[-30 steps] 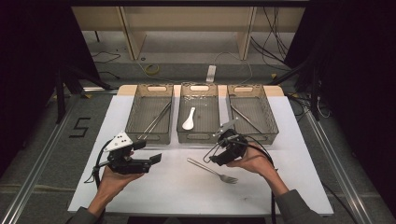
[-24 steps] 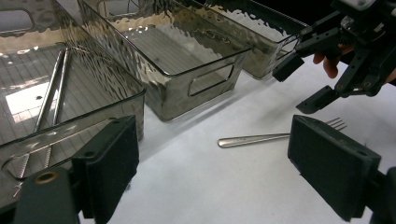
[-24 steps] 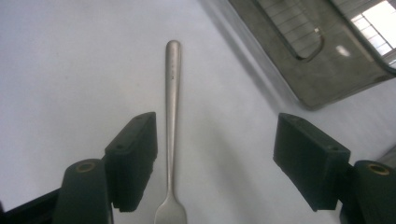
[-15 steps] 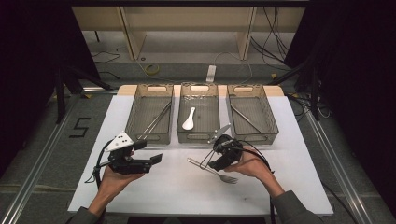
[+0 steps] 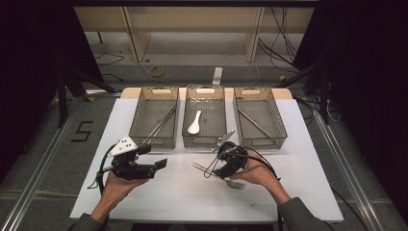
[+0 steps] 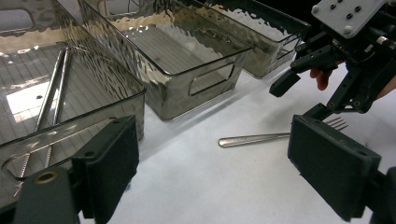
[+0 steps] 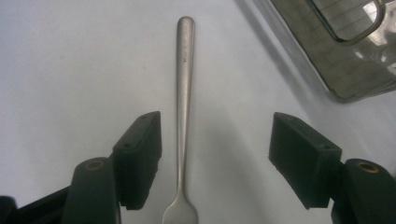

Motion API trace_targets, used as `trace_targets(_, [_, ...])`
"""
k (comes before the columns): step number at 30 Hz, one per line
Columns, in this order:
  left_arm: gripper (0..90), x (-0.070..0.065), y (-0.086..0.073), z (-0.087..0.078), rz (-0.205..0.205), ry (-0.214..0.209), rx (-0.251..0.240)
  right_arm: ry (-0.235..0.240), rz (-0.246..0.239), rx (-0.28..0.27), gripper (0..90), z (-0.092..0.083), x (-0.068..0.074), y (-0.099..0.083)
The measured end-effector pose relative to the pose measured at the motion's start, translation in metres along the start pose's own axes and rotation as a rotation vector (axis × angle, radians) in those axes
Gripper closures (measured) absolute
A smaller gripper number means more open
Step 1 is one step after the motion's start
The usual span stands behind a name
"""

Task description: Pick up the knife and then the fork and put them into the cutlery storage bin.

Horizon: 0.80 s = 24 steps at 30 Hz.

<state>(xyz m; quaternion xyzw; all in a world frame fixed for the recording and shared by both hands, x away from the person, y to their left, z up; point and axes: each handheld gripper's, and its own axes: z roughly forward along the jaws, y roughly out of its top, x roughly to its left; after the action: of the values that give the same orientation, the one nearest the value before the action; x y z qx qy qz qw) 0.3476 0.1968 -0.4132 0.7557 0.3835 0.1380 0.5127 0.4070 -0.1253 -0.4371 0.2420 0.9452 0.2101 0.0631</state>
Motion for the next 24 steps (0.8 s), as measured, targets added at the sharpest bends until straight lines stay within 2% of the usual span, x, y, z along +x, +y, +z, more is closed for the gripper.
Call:
trace_targets(4, [16.2, 0.0, 0.0, 0.0, 0.0, -0.001, 0.0, -0.003, -0.011, 0.005, 38.7, 0.001, 0.0, -0.001])
trace_targets(5, [16.2, 0.0, 0.0, 0.0, 0.0, -0.001, 0.0, -0.003, 0.003, 0.002, 39.6, 0.002, 0.001, 0.0])
trace_targets(6, [16.2, 0.0, 0.0, 0.0, 0.0, -0.001, 0.0, -0.001, -0.011, 0.009, 40.7, 0.002, 0.0, -0.001])
trace_targets(9, [16.2, 0.0, 0.0, 0.0, 0.001, 0.0, 0.0, 0.003, -0.006, 0.008, 45.0, 0.003, 0.002, -0.001])
trace_targets(16, [16.2, 0.0, 0.0, 0.0, 0.001, -0.001, 0.001, 0.02, -0.031, 0.027, 53.9, 0.009, 0.003, -0.002])
trace_targets(19, [16.2, 0.0, 0.0, 0.0, 0.002, -0.001, 0.002, 0.017, -0.029, 0.036, 56.4, 0.011, 0.004, -0.002])
trace_targets(24, [16.2, 0.0, 0.0, -0.001, 0.003, 0.0, 0.001, 0.023, -0.054, 0.047, 60.3, 0.015, 0.005, -0.003])
